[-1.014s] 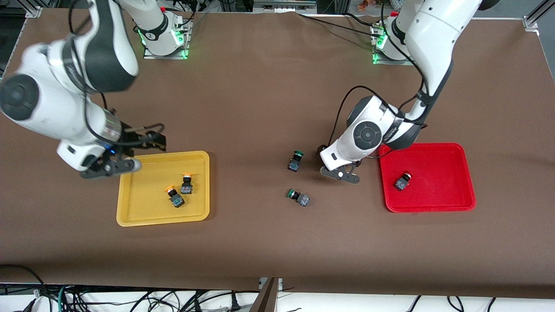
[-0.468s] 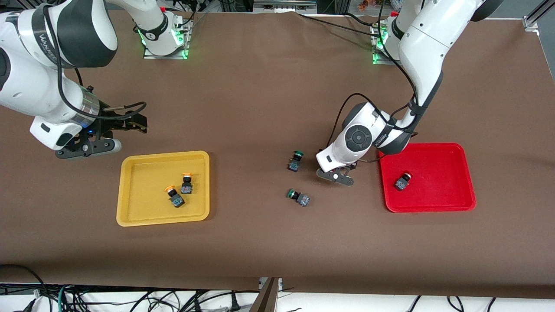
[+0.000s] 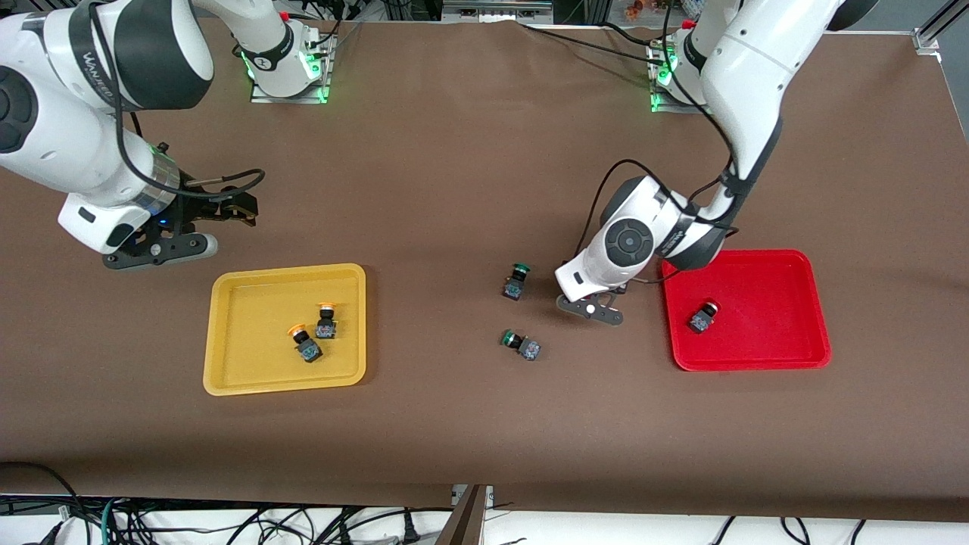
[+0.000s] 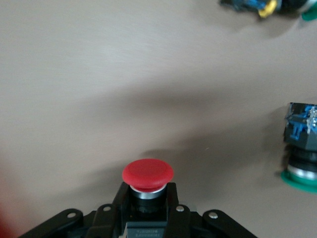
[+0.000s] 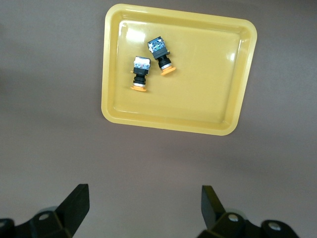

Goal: Place red and yellow buttons in trays
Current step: 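Lower the second red button into the red tray and open the left gripper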

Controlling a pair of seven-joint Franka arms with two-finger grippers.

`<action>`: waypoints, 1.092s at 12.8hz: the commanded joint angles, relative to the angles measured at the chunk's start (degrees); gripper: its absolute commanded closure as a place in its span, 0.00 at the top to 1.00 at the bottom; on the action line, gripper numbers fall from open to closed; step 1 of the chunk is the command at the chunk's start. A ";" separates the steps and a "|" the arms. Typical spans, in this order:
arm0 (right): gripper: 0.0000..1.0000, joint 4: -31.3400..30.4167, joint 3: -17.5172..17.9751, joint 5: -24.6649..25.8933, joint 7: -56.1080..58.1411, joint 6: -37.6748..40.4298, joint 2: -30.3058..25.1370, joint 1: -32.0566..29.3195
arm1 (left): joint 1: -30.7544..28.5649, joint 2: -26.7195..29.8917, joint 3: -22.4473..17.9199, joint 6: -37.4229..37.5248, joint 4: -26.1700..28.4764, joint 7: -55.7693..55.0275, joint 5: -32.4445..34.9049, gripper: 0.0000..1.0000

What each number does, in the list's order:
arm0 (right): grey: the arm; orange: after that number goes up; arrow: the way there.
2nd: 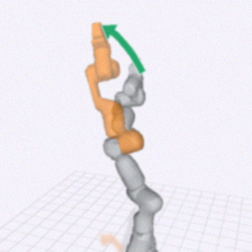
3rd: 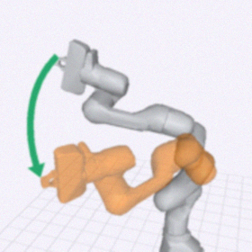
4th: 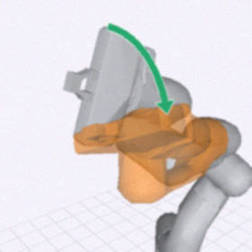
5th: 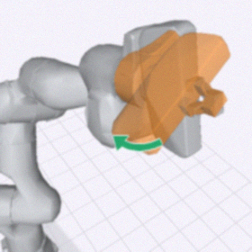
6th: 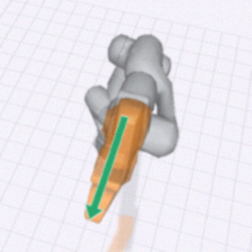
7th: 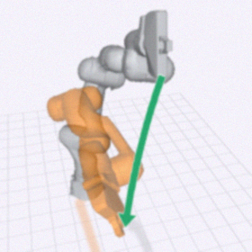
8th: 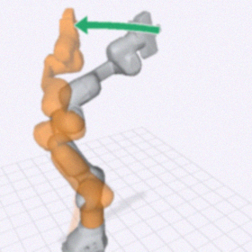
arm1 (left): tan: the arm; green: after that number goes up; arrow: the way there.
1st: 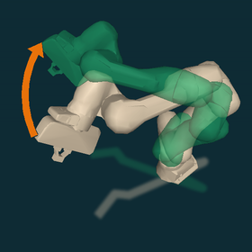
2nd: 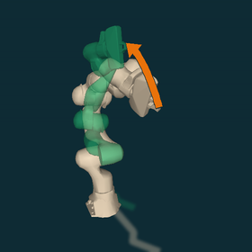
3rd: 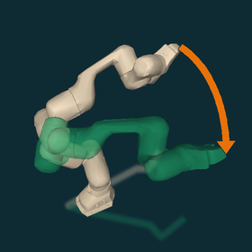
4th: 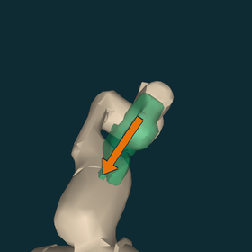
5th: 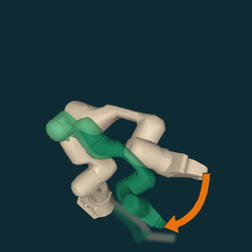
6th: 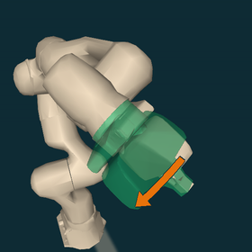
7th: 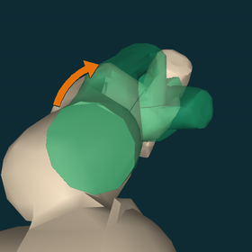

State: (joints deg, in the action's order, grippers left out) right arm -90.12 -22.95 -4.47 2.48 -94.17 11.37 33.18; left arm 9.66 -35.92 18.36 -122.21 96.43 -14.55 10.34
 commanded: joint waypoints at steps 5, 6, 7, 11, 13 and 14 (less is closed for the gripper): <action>1.00 -5.49 21.51 3.06 -0.11 -1.01 -7.14 -21.19 | -16.04 4.55 -0.25 14.90 -4.50 38.40 3.62 0.14; 1.00 -6.37 25.11 3.32 -0.11 -1.19 -7.93 -24.88 | -19.03 3.68 -0.08 14.55 -4.41 42.28 5.11 0.17; 1.00 -6.82 28.54 4.11 -0.11 -1.28 -8.46 -28.23 | -20.80 2.97 -0.16 13.07 -4.24 46.67 5.39 0.18; 1.00 -5.60 30.42 5.08 0.50 -0.66 -8.21 -29.84 | -28.63 0.77 0.27 2.43 0.86 57.52 5.39 1.00; 1.00 -3.67 30.42 6.56 0.24 -0.66 -7.33 -29.75 | -28.64 3.30 1.50 4.25 0.52 57.79 4.70 1.00; 1.00 -3.05 30.42 7.10 0.24 -0.75 -6.98 -29.75 | -28.55 5.14 2.38 7.14 -0.36 56.57 4.25 1.00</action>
State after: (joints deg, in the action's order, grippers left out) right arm -94.49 6.22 1.03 2.49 -94.73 4.08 4.65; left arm -19.08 -35.80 18.61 -118.99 95.80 42.66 14.42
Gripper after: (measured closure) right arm 0.000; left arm 0.291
